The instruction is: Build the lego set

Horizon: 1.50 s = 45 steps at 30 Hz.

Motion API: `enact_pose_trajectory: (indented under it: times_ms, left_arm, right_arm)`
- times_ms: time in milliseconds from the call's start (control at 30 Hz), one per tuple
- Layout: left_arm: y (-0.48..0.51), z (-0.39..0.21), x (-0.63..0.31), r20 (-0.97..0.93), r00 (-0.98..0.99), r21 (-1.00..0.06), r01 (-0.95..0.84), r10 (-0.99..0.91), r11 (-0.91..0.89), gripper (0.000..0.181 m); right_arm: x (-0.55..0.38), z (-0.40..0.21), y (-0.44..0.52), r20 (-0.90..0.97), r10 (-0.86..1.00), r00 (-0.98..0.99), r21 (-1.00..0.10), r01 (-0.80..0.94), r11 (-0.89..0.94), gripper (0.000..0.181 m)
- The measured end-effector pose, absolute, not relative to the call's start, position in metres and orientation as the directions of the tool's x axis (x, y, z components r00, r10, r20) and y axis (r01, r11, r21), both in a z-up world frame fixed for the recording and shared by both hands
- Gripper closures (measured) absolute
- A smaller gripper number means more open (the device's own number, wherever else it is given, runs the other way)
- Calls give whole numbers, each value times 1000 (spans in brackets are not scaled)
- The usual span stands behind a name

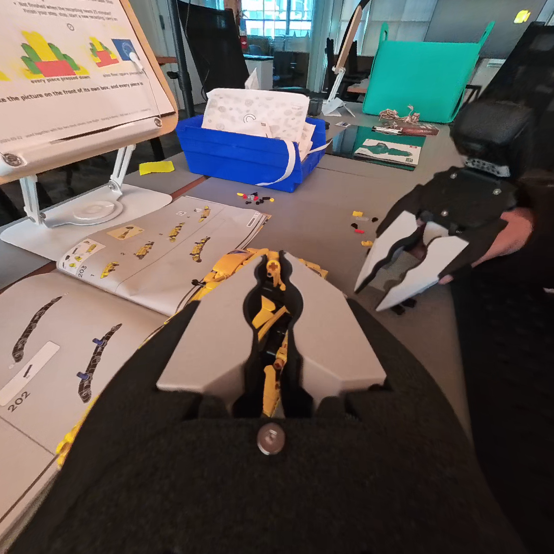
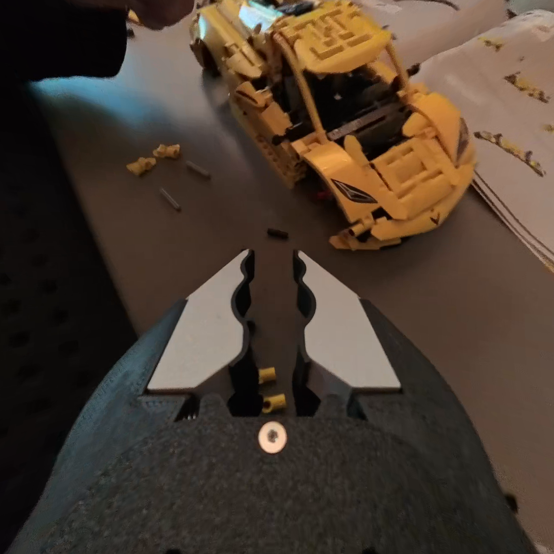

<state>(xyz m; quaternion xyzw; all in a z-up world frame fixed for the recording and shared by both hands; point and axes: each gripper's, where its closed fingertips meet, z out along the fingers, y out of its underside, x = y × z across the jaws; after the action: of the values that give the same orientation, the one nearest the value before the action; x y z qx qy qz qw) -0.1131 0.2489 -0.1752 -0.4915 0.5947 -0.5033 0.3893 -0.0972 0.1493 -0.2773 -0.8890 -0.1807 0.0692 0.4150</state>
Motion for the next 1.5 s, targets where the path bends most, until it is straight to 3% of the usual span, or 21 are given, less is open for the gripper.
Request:
enact_pose_trajectory:
  times_ms: [333,1100,1233,1300,1367,1500]
  left_arm:
    - [246,-166,-116,29,-231,-986,-167,-973,11,174]
    - [244,-167,-116,29,-238,-985,-170,-971,12,174]
    - [245,-166,-116,34,-237,-986,-167,-971,6,174]
    - [245,-166,-116,36,-238,-986,-167,-970,5,174]
    - [243,-165,-117,37,-243,-986,-164,-969,4,174]
    - [241,-164,-117,33,-248,-987,-163,-968,8,174]
  right_arm:
    - [-114,-297,182,66,595,801,-756,429,-494,150]
    - [-111,-302,172,92,605,791,-705,480,-521,175]
    - [-103,-280,157,12,602,798,-674,451,-585,176]
    - [-66,-262,137,44,561,827,-589,475,-654,176]
    - [-8,-248,106,57,469,881,-435,445,-783,176]
    - [103,-255,12,30,199,980,37,198,-980,176]
